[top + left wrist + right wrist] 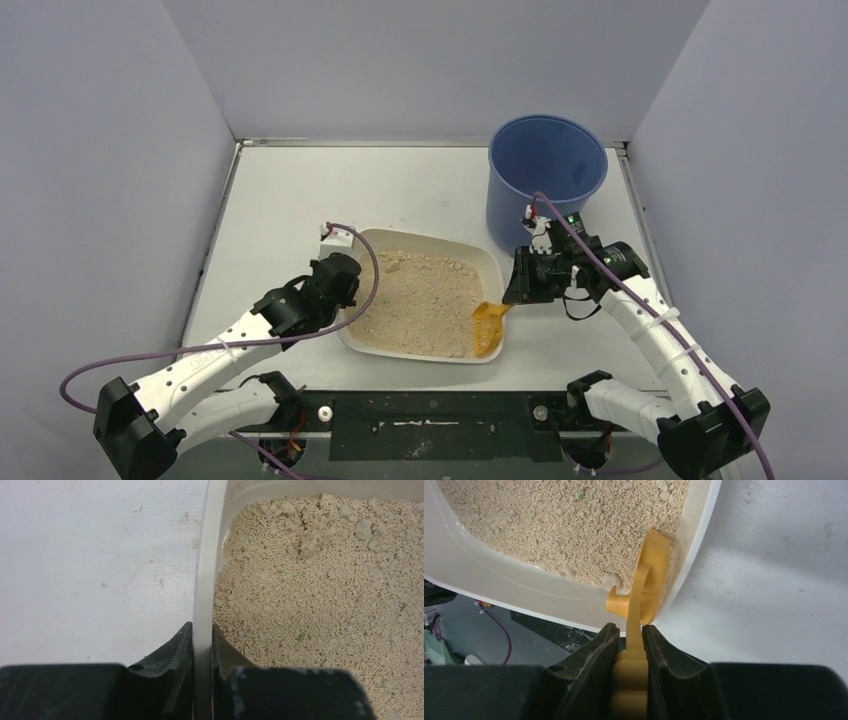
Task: Clean the litter box
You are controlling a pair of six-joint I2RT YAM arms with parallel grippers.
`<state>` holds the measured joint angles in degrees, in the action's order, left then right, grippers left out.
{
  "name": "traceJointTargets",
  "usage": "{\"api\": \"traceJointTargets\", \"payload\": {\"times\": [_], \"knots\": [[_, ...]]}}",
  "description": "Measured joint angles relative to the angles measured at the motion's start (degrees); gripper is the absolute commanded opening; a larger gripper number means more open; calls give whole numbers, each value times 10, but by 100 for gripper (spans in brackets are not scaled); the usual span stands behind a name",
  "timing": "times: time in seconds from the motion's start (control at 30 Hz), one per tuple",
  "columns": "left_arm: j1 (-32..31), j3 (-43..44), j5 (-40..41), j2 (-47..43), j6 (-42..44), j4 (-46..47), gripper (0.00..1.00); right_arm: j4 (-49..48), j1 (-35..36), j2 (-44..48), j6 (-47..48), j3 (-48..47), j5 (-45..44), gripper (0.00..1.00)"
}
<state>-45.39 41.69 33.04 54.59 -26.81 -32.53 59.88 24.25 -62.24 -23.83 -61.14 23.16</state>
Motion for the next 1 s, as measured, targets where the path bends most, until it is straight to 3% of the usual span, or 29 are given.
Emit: {"api": "traceJointTargets", "payload": {"times": [0.27,0.53,1.0], "knots": [[0,1,24,0,38,13,0,-51,-58,77,-1,96,76,0],[9,15,56,65,61,16,0,-89,-91,148,-21,205,129,0],[59,28,3,108,83,41,0,-223,-86,168,-113,326,208,0]]}}
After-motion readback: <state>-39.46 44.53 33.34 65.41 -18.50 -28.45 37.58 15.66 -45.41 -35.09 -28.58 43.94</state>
